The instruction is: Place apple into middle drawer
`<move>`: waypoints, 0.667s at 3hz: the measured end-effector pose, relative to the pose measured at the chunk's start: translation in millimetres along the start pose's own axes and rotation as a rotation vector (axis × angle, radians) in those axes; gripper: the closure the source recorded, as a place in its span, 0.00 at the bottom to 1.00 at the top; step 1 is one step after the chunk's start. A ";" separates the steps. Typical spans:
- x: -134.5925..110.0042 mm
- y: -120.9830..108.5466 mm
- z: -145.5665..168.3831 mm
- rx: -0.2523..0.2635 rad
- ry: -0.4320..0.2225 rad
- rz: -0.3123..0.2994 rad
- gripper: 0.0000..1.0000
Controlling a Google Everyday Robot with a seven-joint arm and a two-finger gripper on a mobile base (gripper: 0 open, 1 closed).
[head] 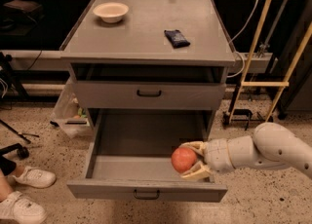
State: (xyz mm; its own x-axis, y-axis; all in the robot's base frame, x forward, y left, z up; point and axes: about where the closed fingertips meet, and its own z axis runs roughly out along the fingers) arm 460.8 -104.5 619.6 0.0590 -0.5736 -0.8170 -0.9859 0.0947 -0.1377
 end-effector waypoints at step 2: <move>3.2 8.8 124.4 -0.046 0.162 0.000 1.00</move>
Offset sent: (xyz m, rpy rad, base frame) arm 0.0526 0.1643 -0.1144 -0.2753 0.0047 -0.0462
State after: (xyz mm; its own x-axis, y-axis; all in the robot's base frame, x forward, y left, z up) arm 471.8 -4.2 546.1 0.0366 -0.6974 -0.7158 -0.9923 0.0594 -0.1086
